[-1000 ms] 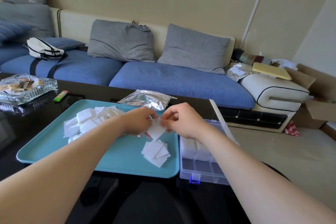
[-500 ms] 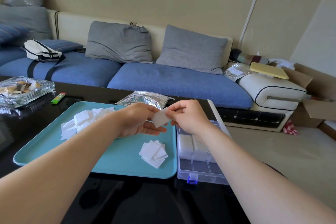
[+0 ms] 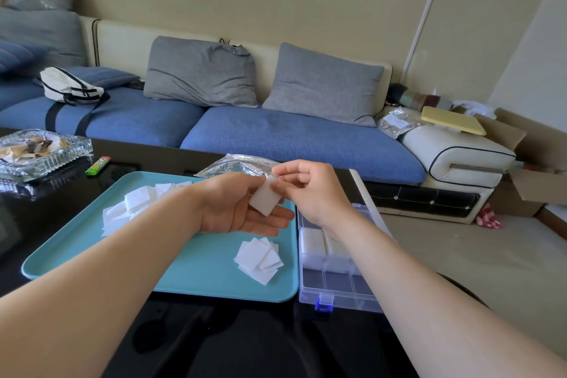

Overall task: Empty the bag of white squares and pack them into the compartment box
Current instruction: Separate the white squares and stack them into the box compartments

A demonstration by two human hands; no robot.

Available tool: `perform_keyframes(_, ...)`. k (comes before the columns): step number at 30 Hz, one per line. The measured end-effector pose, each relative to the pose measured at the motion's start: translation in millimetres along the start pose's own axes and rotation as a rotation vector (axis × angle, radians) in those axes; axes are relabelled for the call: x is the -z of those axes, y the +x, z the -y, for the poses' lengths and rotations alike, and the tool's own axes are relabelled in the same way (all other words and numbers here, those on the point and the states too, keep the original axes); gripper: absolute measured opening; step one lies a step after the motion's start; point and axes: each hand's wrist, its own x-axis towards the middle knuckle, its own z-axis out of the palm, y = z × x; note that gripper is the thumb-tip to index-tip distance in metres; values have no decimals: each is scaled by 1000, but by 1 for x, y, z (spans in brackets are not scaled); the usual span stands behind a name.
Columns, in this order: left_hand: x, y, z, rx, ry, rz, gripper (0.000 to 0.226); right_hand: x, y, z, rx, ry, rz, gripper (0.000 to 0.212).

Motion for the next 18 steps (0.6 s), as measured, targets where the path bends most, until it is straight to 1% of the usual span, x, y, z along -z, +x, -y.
perform_keyframes(2,-1,1,-1,-13,21,-4,59,1,0,1,8,16,-12,13)
perform_keyframes(5,0,4,0,-41,39,-25,60,-2,1,-5,45,-82,-13,7)
perform_keyframes(8,4,6,2,-53,104,-29,45,-10,2,-10,66,-149,-42,9)
perform_keyframes(10,6,7,3,-56,173,-65,32,-12,2,-9,20,-220,-85,15)
perform_keyframes(11,8,8,3,-56,201,-108,29,-13,2,-10,-25,-288,-74,17)
perform_keyframes(12,9,9,4,-53,227,-162,28,-13,2,-12,-81,-381,-31,19)
perform_keyframes(14,13,11,6,-49,284,-268,29,-16,-1,-17,-160,-581,121,21)
perform_keyframes(16,16,13,8,-63,331,-340,29,-23,-7,-20,-157,-756,291,23)
perform_keyframes(18,17,15,8,-108,342,-387,27,-33,-13,-19,-111,-904,453,31)
